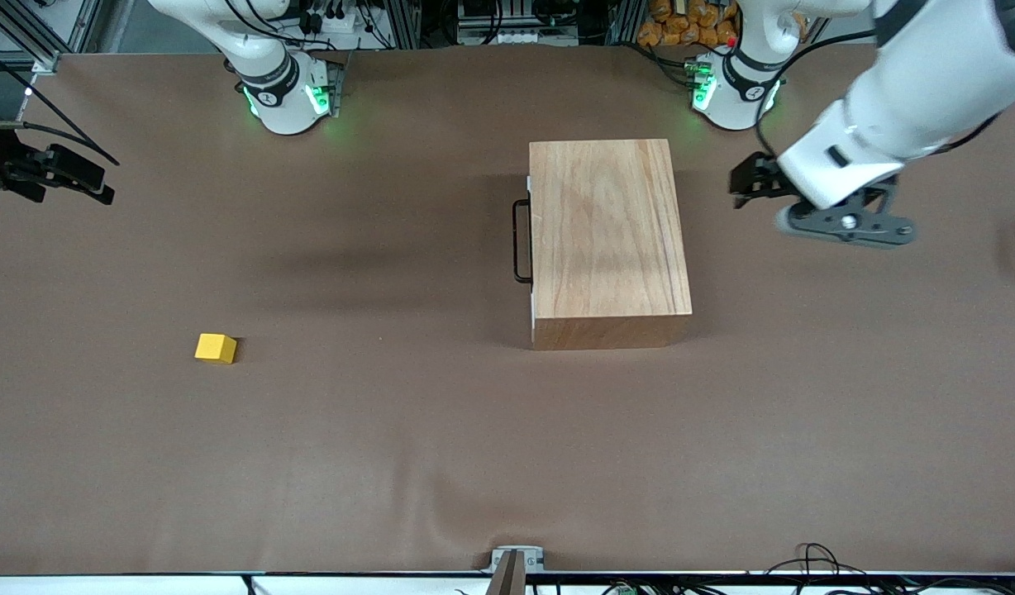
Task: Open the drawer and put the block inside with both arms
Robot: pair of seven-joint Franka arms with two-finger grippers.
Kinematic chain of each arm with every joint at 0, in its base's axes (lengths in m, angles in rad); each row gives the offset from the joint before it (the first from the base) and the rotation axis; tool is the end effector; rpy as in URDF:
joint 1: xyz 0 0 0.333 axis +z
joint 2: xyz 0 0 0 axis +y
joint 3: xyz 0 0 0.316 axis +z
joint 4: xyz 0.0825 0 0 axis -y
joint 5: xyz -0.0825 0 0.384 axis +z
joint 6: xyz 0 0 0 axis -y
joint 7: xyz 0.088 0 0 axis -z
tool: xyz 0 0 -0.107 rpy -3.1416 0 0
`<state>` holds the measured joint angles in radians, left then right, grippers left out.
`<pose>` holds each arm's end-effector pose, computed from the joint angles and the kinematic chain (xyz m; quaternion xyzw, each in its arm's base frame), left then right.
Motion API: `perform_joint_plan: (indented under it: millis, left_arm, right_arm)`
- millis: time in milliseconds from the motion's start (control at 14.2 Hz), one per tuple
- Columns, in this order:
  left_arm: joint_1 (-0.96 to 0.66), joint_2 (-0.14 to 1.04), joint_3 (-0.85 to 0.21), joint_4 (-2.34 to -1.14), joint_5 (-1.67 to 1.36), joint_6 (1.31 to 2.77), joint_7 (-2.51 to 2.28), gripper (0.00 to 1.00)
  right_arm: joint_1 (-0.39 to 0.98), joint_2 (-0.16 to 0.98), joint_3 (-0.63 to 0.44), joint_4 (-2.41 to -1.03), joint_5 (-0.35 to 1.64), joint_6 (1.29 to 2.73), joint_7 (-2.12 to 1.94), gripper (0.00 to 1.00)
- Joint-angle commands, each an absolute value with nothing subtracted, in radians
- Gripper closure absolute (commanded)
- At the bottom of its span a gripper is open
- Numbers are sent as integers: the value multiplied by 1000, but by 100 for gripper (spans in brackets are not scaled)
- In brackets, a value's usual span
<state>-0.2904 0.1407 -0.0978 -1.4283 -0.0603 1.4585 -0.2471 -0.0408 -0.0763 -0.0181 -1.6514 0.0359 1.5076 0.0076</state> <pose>0.5407 -0.2241 0.6021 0.9952 -0.0720 -0.0636 0.0180 0.5224 -0.0271 0.6226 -0.9987 0.0326 0.0333 0.0195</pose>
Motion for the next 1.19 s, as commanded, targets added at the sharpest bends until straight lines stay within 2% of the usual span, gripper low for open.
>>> perform_joint_plan:
  millis: [0,702,912,1123]
  left_arm:
    - [-369,178,-92,-1384,-72,1492,-362,0]
    - [-756,406,-83,-1335,-66,1755,-912,0]
    - [-811,469,-80,-1335,-14,1815,-1029,0]
    - [-856,532,-80,-1333,55,1868,-1077,0]
  right_arm:
    - [-49,-78,-20,-1687,18,1546,-24,0]
    - [-63,-38,-20,-1795,18,1703,-40,0]
    - [-72,9,-20,-1809,20,1750,-40,0]
    - [-97,52,-20,-1897,28,1900,-43,0]
